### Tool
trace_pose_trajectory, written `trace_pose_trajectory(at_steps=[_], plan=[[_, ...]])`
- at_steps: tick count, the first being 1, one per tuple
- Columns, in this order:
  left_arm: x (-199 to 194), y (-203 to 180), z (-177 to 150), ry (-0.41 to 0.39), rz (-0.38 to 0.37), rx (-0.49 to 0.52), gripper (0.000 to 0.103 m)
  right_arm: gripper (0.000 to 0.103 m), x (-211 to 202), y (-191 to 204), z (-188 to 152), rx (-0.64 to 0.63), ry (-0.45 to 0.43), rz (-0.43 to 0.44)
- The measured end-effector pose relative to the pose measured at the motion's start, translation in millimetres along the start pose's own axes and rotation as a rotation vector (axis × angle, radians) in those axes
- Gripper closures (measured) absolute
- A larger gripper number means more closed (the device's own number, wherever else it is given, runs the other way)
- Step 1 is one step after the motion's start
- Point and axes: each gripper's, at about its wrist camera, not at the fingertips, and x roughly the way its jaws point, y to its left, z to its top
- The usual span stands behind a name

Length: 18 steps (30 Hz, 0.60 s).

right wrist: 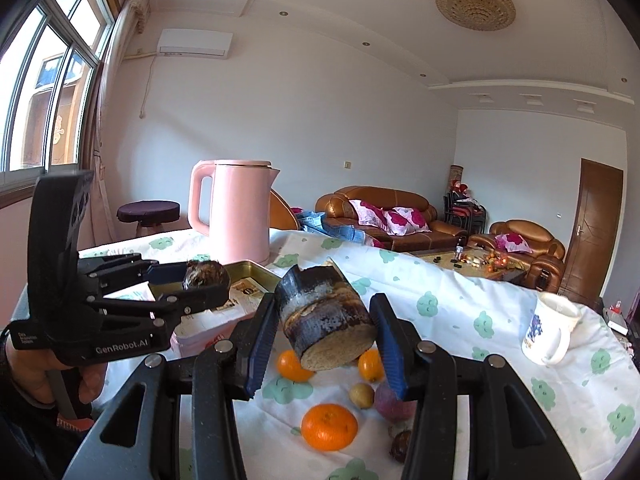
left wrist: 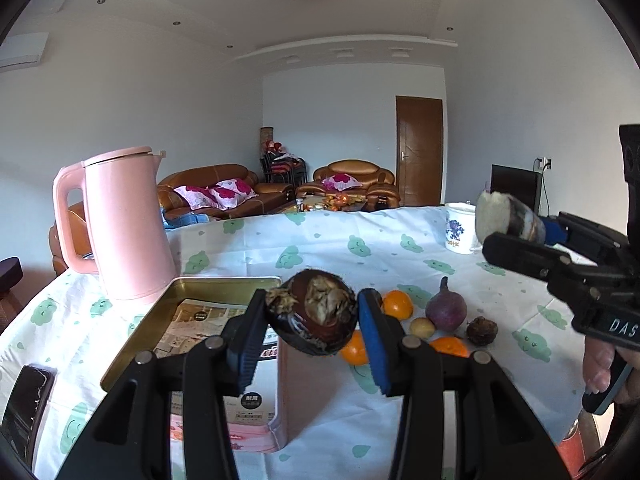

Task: Organize fruits
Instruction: 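Move both tools with their items over the open tin box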

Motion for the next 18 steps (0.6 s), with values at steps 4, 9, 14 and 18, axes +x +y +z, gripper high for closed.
trace_pose_trajectory(at_steps=[4,9,14,18], plan=[[1.3,13.1,1.7,0.009,0.028,-0.008,0.057,0.054,6.5,3.3,16.4,-0.035,-0.007,0.009],[6.1,26.2,4.0,0.021,0.058,-0.01,0.057,0.054,19.0,11.0,32.9,-0.078,-0.005,0.019],[13.0,41.2,5.8,0.038,0.086,-0.011,0.057,0.054,34.7,15.0,49.8,-0.081,0.004,0.045],[18.3,54.7,6.5,0.051,0.104,-0.024,0.057,0.054,48.7,20.9,61.1,-0.102,0.018,0.055]])
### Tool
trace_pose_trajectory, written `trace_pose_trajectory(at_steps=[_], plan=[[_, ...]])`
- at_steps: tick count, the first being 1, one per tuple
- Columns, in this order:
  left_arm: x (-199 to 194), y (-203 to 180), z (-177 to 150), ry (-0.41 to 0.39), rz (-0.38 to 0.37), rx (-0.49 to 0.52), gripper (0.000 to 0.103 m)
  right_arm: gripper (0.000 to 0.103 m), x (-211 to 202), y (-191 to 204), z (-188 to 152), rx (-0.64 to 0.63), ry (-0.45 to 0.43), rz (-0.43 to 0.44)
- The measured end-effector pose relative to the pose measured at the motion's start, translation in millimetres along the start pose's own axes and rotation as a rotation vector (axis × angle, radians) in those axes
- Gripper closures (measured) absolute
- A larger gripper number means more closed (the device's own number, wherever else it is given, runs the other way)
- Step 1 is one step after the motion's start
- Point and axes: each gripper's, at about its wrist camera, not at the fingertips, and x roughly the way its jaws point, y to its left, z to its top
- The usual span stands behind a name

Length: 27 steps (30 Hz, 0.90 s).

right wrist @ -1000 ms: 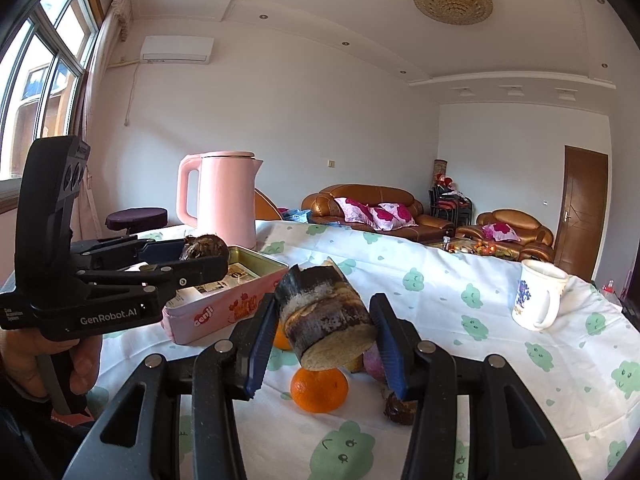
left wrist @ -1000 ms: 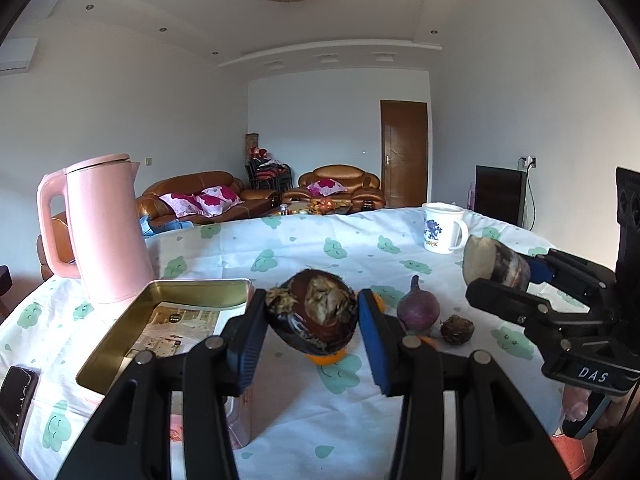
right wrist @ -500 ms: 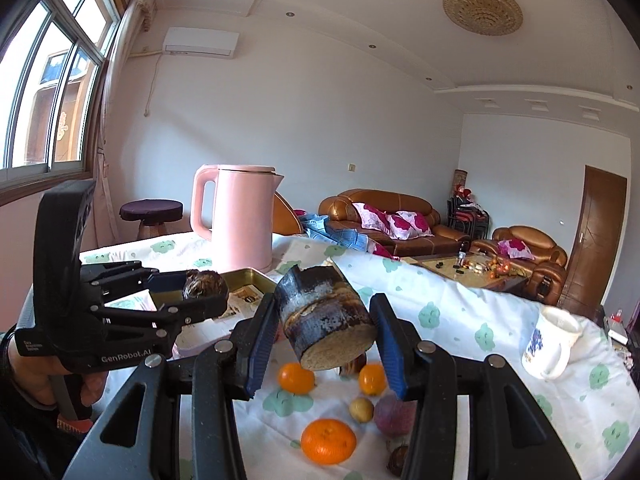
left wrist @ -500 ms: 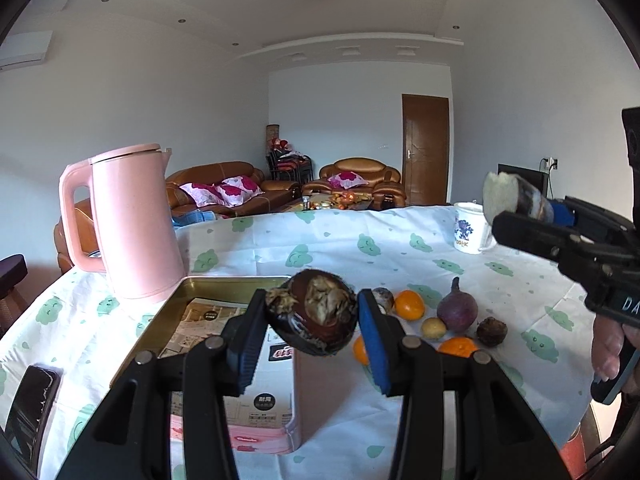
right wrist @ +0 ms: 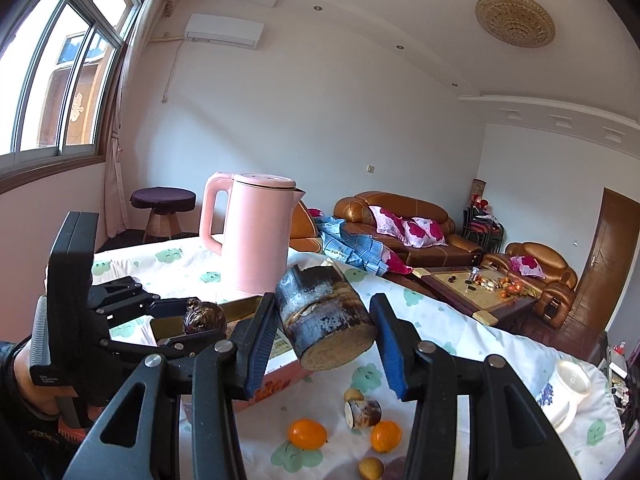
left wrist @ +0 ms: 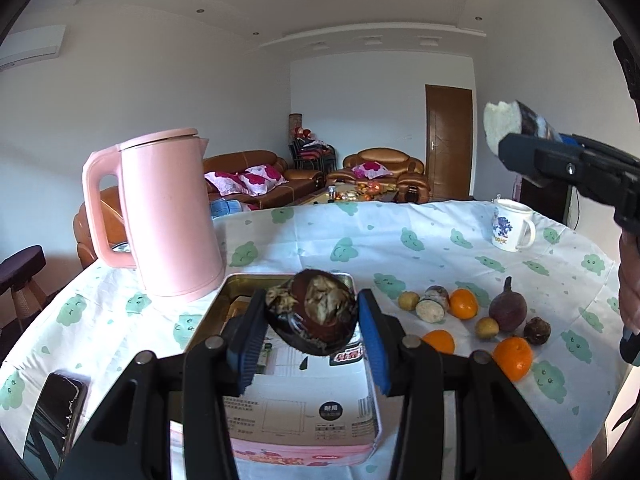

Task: Organize fruits
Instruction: 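Move both tools with their items over the open tin box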

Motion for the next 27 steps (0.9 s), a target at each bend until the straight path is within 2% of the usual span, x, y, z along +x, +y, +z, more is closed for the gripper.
trace_pose_trajectory(at_steps=[15,27], plan=[[22.3,31.6,5.0,0.051,0.038,-0.009,0.057,0.054,57.7,18.1,17.8,-0.02,0.06,0.057],[46.1,45.5,7.6,0.119,0.055,0.017,0.057,0.054,114.3,29.8,-9.6,0.035,0.179,0.1]])
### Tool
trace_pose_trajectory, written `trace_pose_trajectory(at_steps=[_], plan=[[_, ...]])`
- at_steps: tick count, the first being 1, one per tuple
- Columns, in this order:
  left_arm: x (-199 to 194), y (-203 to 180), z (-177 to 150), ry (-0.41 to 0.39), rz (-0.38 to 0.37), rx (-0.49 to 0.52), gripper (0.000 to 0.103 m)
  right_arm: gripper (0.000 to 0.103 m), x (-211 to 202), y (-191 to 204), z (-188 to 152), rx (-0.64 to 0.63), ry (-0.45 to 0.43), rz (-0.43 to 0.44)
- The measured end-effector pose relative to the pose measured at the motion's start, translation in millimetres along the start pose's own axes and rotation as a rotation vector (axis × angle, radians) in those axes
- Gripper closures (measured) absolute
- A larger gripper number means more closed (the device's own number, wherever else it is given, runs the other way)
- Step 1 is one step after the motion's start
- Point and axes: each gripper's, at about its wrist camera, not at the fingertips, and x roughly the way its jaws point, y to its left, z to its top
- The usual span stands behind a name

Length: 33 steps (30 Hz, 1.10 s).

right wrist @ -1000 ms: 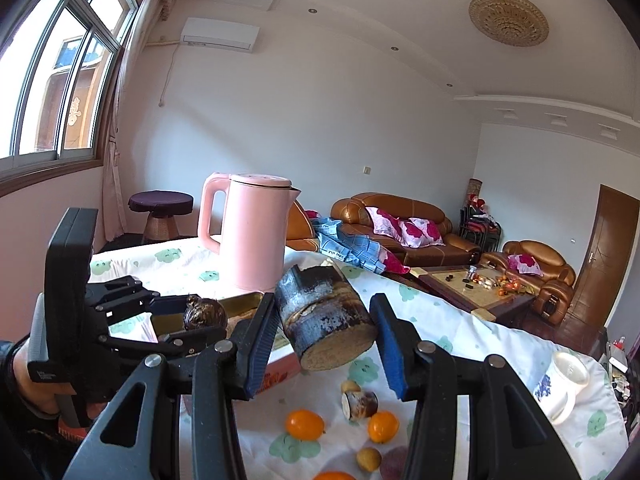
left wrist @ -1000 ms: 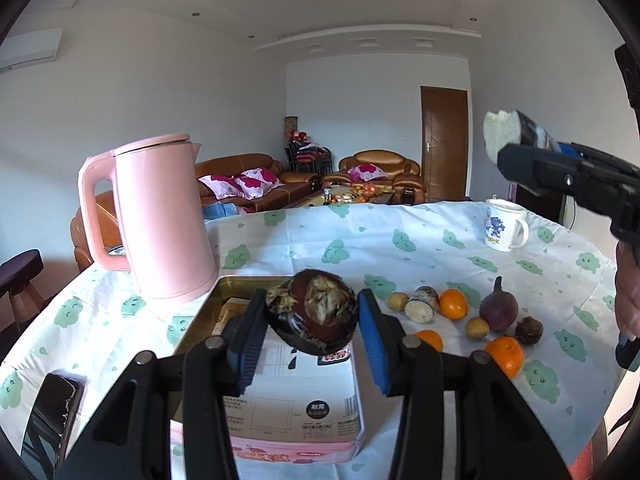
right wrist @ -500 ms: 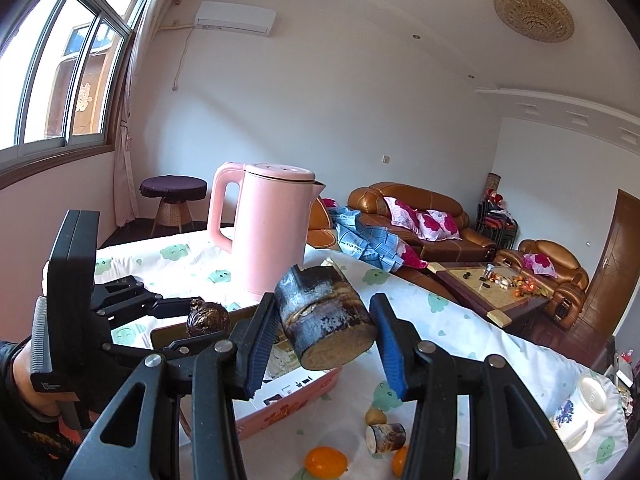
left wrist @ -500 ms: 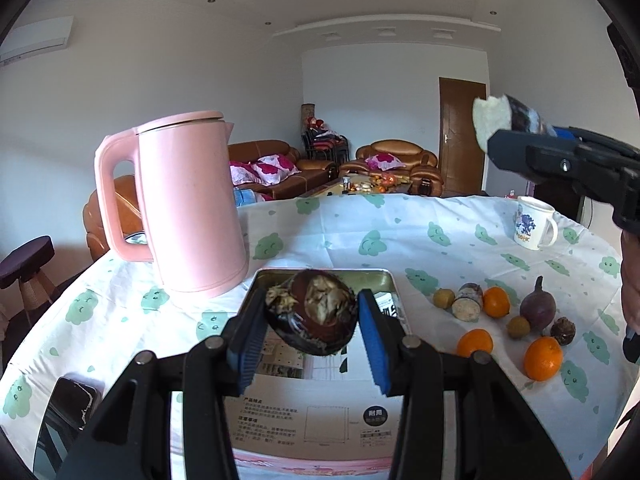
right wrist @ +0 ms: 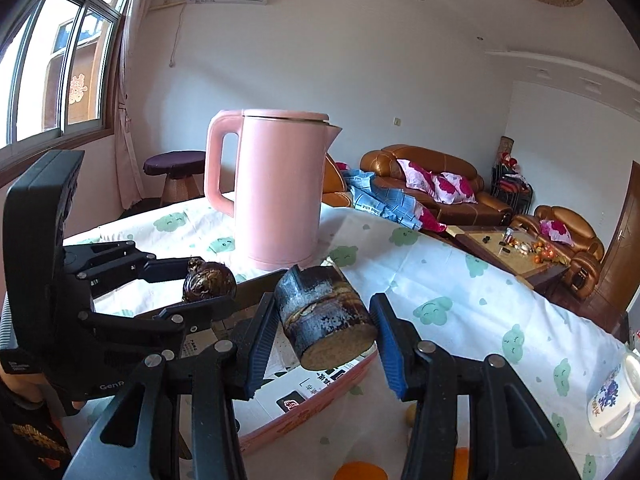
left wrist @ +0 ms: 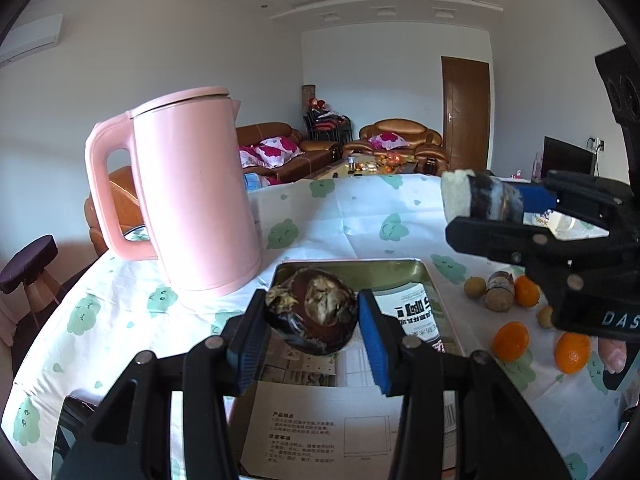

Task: Organize fruits
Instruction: 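Move both tools with their items over the open tin box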

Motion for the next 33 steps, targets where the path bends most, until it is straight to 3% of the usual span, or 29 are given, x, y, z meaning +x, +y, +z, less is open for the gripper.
trace_pose_trajectory(at_steps=[14,33], plan=[[20.6,8.1,-1.4,0.077,0.008,0.027,0.057,0.054,40.7,-1.4,-12.0,0.06,0.066,0.028],[42.0,12.8,-5.2,0.142,0.013,0.023,0.057,0.054,62.5,8.3,-21.3,0.054,0.124,0.041]])
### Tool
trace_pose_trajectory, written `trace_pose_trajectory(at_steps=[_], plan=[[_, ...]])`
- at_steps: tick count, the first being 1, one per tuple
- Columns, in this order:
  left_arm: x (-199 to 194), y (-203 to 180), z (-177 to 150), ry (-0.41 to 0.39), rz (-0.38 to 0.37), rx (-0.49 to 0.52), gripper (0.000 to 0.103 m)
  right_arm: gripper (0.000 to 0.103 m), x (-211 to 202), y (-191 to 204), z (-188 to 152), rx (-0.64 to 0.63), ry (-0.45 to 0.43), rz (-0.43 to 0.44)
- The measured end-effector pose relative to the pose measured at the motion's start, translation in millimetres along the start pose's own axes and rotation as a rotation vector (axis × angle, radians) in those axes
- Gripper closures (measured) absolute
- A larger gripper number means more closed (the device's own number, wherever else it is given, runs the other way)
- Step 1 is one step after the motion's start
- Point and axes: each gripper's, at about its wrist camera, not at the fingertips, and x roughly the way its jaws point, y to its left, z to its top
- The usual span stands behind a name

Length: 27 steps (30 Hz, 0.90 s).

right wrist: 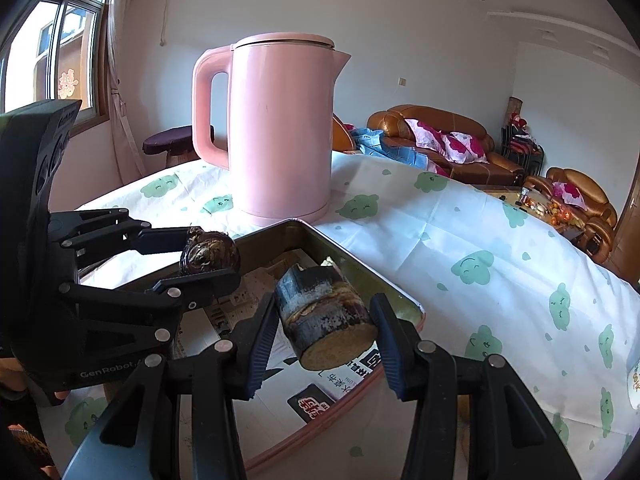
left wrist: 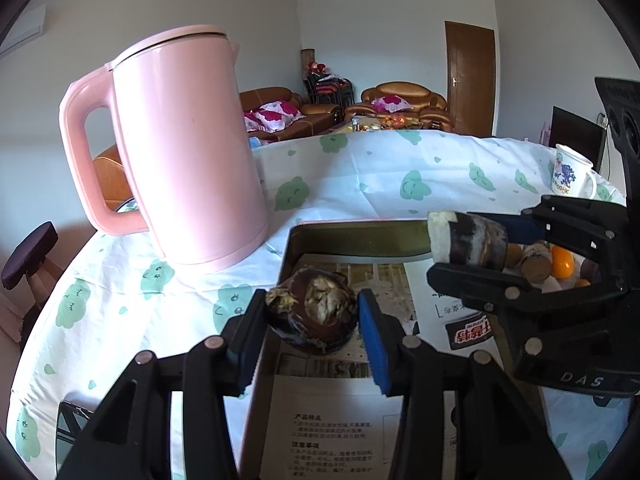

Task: Organize fruits
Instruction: 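Move both tools with their items over the open tin box, then lower both items into the tin box and open both tools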

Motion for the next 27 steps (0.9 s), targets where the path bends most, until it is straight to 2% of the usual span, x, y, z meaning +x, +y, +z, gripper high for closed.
trace_pose_trajectory(at_steps=[15,27], plan=[[5.7,-5.7,-2.3,0.006,0.019,0.038,0.057,0.054,14.5,2.4,-7.2,-0.007,0.065,-0.004],[7.1,-8.4,-2.6,0.007,0.018,0.048,0.055,0.053,17.0,5.5,-8.7,-0.021,0.075,-0.016]])
